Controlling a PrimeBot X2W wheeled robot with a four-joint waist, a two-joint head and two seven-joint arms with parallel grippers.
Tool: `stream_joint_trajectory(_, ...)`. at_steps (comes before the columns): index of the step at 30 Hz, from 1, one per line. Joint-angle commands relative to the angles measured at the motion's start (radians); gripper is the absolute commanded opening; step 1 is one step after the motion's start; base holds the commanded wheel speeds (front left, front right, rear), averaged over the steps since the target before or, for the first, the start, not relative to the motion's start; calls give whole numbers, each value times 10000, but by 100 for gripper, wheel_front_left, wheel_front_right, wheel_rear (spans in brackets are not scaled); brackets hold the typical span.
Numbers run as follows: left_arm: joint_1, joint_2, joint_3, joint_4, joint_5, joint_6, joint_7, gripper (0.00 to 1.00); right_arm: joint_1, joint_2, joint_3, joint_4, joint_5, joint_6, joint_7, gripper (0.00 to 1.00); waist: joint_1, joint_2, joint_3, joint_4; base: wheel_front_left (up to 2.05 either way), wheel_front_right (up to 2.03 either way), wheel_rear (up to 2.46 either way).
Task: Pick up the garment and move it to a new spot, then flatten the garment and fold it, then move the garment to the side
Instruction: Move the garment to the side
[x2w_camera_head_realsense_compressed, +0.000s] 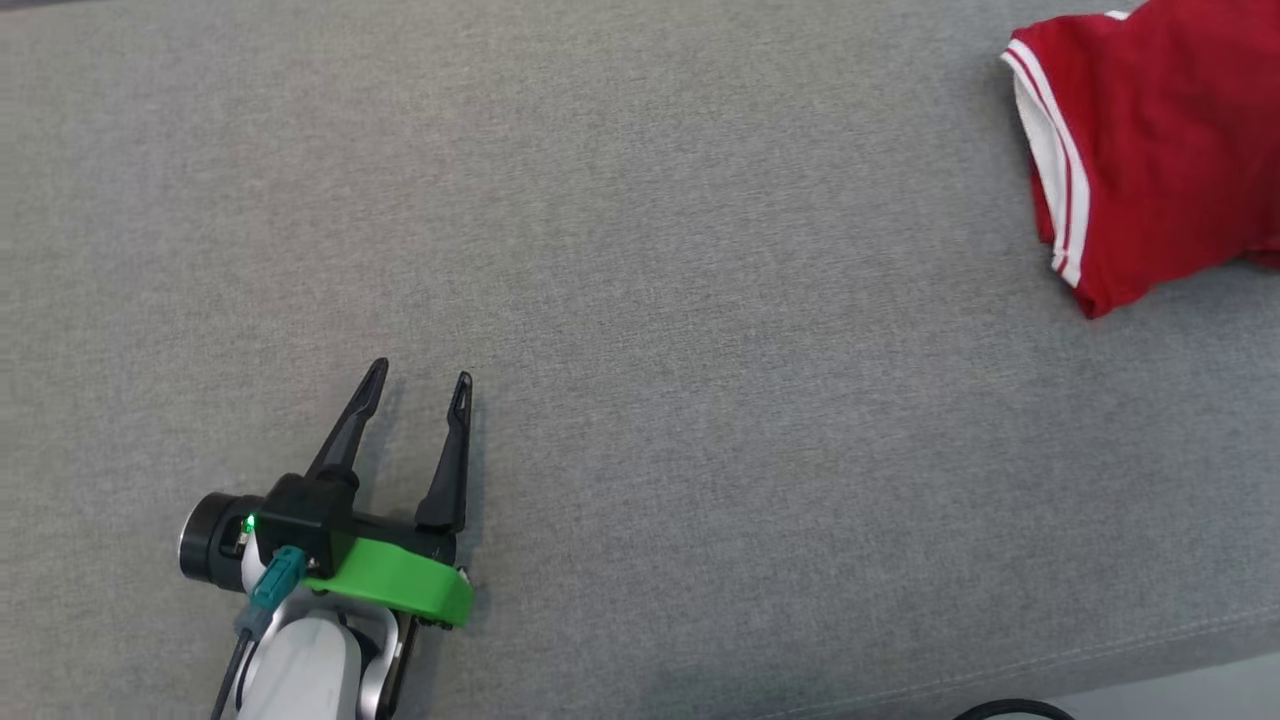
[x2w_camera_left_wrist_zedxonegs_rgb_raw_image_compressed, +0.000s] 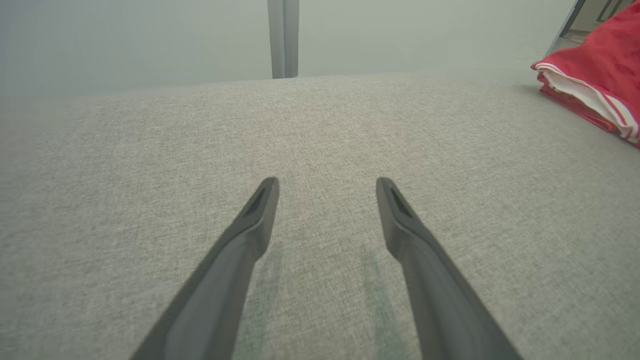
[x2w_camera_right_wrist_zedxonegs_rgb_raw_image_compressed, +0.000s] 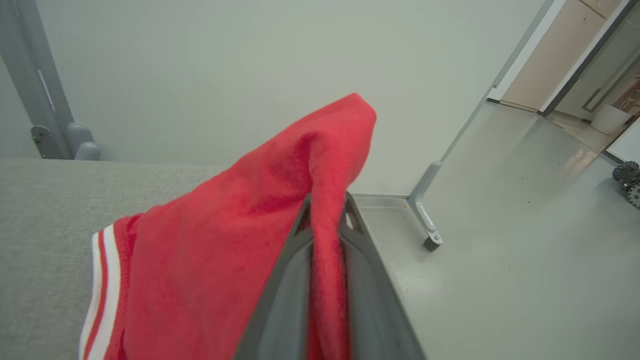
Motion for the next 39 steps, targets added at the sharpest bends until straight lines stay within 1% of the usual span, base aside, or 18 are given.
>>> stream_joint_trajectory(1, -158, 31, 0, -59, 53, -23, 8, 100, -240, -80, -302, 159, -276, -15, 0, 0, -1, -1, 560, 639, 0, 0, 0)
stream_joint_trajectory(5, -169, 82, 38, -78, 139, -24, 8, 100, -427, -383, -1337, 796, -1217, -15, 0, 0, -1, -1, 690, 786, 0, 0, 0)
stream_joint_trajectory(6, -165, 88, 51, -80, 166, -24, 8, 100, -476, -375, -1578, 952, -1479, -15, 0, 15, -1, -1, 706, 805, 0, 0, 0)
stream_joint_trajectory(7, -168, 92, 82, -87, 181, -24, 8, 100, -514, -388, -1826, 1064, -1772, -15, 0, 75, -1, -1, 719, 822, 0, 0, 0)
stream_joint_trajectory(8, -178, 98, 102, -90, 204, -24, 8, 100, -501, -413, -2058, 1230, -2104, -15, 0, 100, -1, -1, 721, 840, 0, 0, 0)
stream_joint_trajectory(10, -209, 91, 156, -87, 242, -24, 8, 100, -452, -431, -2701, 1410, -2612, -15, 0, 100, -1, -1, 687, 879, 0, 0, 0)
stream_joint_trajectory(12, -228, 60, 220, -115, 258, -24, 8, 100, -254, -405, -3317, 1272, -3193, -15, 0, 100, -1, -1, 599, 917, 0, 0, 0)
stream_joint_trajectory(14, -189, 5, 253, -87, 252, -24, 8, 100, -72, -186, -3884, 716, -3712, -14, 0, 100, -1, -1, 478, 936, 0, 0, 0)
stream_joint_trajectory(16, -111, -27, 299, -69, 227, -25, 8, 100, 119, 275, -4037, 122, -3942, -14, 1, 100, -1, -1, 316, 927, 0, 0, 0)
stream_joint_trajectory(18, 9, -69, 382, -15, 202, -25, 8, 100, 304, 707, -3634, -458, -3975, -14, 0, 100, -1, -1, 100, 892, 0, 0, 0)
stream_joint_trajectory(21, 221, -144, 557, 38, 182, -25, 8, 100, 771, 1408, -2737, -1252, -3543, -15, 1, 100, -1, -1, -294, 821, 0, 0, 0)
stream_joint_trajectory(23, 338, -165, 544, 67, 257, -25, 8, 100, 1206, 1811, -2035, -1746, -3241, -15, 1, 100, -1, -1, -575, 777, 0, 0, 0)
stream_joint_trajectory(26, 523, -162, 782, 210, 256, -13, 8, 100, 1888, 2383, -1120, -2393, -2641, -15, 1, 100, -1, -1, -926, 703, 0, 0, 0)
stream_joint_trajectory(29, 677, -219, 1009, 257, 212, -11, 8, 100, 2587, 2795, -490, -2798, -2039, -15, 1, 100, -1, -1, -1246, 695, 0, 0, 0)
stream_joint_trajectory(34, 893, -258, 1206, 441, 127, 7, 8, 100, 3681, 3384, 180, -3055, -1296, -15, 1, 100, -1, -1, -1755, 791, 0, 0, 0)
stream_joint_trajectory(39, 1213, -273, 1310, 523, -147, 108, 8, 100, 4727, 3827, 368, -3268, -791, -15, 1, 100, -1, -1, -2260, 882, 0, 0, 0)
